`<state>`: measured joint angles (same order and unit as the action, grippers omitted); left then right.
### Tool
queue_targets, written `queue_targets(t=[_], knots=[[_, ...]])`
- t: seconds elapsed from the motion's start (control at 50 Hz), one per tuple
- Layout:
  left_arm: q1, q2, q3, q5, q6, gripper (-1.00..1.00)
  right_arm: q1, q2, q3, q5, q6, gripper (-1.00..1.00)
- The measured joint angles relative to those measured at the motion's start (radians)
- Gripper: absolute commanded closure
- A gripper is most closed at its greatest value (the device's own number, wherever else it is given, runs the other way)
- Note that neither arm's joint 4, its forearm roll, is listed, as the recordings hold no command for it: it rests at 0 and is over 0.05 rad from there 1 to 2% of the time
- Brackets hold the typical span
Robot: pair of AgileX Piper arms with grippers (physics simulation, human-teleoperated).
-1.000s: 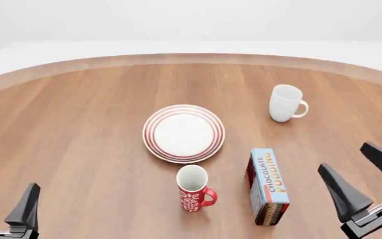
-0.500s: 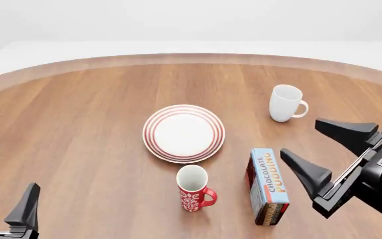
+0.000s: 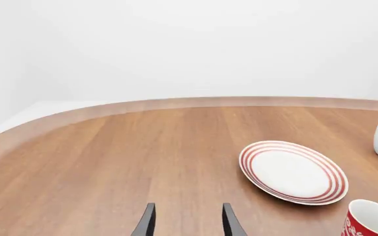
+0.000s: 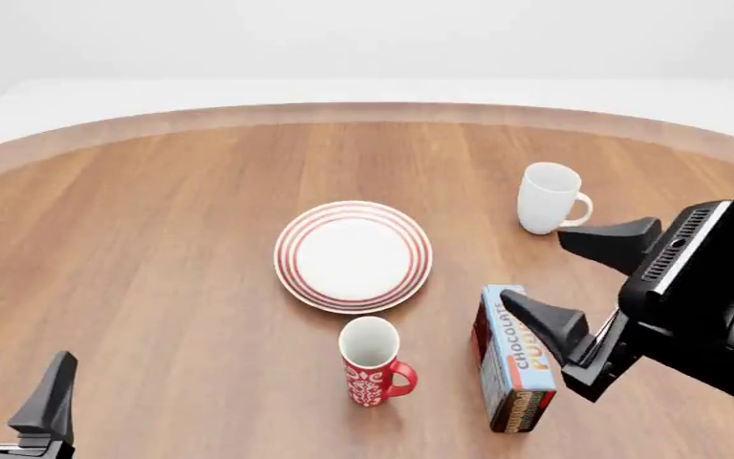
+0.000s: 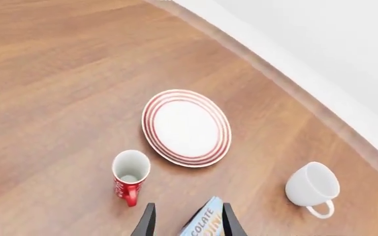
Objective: Pick up the red mug and put it on the plate
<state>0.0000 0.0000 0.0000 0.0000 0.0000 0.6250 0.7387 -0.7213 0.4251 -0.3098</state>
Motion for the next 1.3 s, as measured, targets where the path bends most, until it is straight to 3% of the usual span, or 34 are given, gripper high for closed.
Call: queue_targets(t=[0.24, 0.68, 1.3], knots=[[0.000, 0.000, 0.000, 0.000, 0.000, -1.00, 0.021, 0.049, -0.008, 0.028, -0.001, -1.00], [0.000, 0.000, 0.000, 0.000, 0.000, -1.00, 0.082, 0.141, 0.034, -0.014, 0.093, -1.00], [0.000, 0.000, 0.000, 0.000, 0.000, -1.00, 0.104, 0.219, 0.034, 0.032, 0.085, -1.00]])
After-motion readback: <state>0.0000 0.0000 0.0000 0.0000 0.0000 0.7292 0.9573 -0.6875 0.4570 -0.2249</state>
